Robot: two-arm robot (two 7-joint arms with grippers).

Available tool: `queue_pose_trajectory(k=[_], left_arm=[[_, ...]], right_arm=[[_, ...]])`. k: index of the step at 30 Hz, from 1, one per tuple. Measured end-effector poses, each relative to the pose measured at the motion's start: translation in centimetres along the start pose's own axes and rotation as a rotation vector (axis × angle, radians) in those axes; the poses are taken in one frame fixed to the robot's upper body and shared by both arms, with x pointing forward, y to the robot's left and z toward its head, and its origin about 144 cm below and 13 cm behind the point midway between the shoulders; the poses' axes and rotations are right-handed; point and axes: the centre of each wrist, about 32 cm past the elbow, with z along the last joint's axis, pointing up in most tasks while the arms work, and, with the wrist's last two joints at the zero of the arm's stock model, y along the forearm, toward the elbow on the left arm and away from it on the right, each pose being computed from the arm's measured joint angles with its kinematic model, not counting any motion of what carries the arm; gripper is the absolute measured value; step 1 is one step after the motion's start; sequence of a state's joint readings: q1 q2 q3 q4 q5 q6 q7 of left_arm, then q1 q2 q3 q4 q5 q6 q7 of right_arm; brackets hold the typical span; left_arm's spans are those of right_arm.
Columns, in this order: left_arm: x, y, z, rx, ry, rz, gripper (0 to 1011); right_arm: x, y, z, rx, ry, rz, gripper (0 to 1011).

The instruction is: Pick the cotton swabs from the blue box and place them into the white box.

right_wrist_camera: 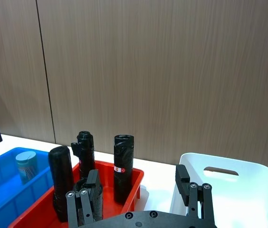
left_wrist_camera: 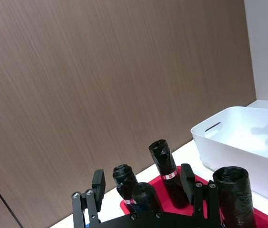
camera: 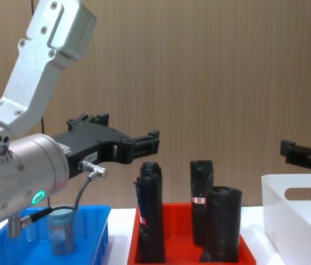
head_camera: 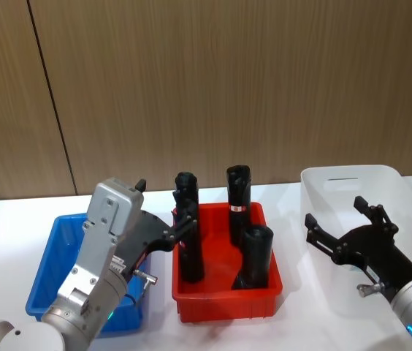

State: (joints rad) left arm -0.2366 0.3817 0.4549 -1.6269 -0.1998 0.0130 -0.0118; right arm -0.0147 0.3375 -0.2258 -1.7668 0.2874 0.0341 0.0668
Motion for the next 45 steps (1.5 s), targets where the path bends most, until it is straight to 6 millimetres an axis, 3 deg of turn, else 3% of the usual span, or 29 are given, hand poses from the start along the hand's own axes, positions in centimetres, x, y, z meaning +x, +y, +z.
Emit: queue_pose_trajectory(k=[23, 45], left_arm=[[0.0, 0.0, 0.0, 0.000, 0.000, 0.002, 1004], [0.0, 0.0, 0.0, 0.001, 0.000, 0.002, 1004]], right_arm=[[0.5, 0.3, 0.0, -0.033, 0.002, 0.074, 1002], [1.8, 3.0, -1.0, -0.136, 0.031, 0.250, 1002]])
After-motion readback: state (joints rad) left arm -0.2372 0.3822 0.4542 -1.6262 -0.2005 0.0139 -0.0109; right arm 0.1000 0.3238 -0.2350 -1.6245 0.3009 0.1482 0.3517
